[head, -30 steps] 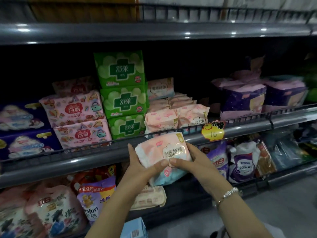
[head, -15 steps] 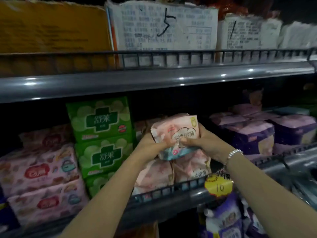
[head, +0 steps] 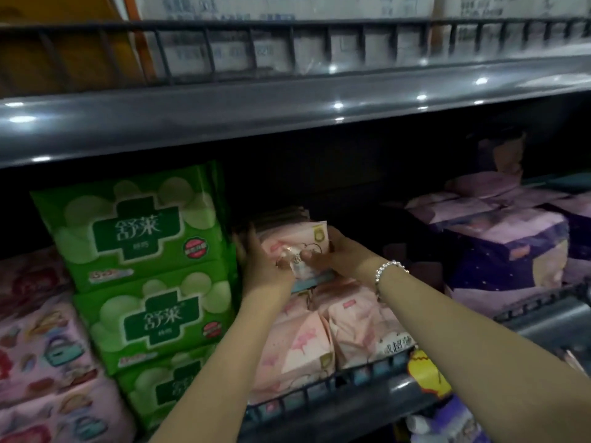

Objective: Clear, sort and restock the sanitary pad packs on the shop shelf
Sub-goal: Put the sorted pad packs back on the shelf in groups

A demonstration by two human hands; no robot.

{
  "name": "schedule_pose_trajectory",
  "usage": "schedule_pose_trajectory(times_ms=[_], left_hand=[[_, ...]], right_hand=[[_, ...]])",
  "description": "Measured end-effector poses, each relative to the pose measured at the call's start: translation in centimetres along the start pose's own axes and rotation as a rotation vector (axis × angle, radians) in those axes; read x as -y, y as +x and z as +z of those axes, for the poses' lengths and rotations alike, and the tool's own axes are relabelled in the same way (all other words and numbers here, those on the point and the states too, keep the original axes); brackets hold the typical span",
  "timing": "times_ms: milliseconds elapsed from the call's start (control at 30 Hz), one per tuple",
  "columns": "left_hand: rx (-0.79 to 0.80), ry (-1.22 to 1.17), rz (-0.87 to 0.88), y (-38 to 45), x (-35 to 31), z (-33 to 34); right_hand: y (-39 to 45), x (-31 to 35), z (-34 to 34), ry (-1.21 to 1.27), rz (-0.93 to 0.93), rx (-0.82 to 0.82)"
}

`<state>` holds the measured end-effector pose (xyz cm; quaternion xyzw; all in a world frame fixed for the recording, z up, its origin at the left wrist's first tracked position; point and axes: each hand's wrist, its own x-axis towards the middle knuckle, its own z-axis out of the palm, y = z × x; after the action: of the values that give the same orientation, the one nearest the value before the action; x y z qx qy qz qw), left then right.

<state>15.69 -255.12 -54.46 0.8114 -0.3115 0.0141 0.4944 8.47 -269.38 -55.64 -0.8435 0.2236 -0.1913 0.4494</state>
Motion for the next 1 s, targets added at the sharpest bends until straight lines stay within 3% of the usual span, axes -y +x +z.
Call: schedule_pose_trajectory(times_ms=[133,233,367,467,667,833,1000], left_hand=[[-0.044,0.295,0.245,0.1,0.0,-0.2],[0.048,0.689,0.342,1.2,-0.3,-1.0],[0.159,0.871,0.259,1.8,-1.1,-1.6],[0.138,0.989,0.256,1.5,-1.5,-1.4],[0.101,0.888,0.389,-0.5,-2.3,-2.1],[0.076,0.525,0.447,-5.2,-0.8,-4.3],[0.073,0.330,0.464,-12.0,1.7,-6.4]], right_hand=[[-1.0,0.5,0.5,-0.036,0.023,0.020],[-0.4,1.0,1.4,-0.185,0.139,0.030],[-0.6,2.0,1.6,-0.372,0.165,0.000],[-1.4,2.2,1.3,-0.410,0.140,0.007],[-4.8,2.7,0.8,-0.094,0.086,-0.149],[-10.7,4.1,1.8,-0.049,-0.056,-0.246],[-17.7,4.2,5.3,0.067,-0.136,-0.290]])
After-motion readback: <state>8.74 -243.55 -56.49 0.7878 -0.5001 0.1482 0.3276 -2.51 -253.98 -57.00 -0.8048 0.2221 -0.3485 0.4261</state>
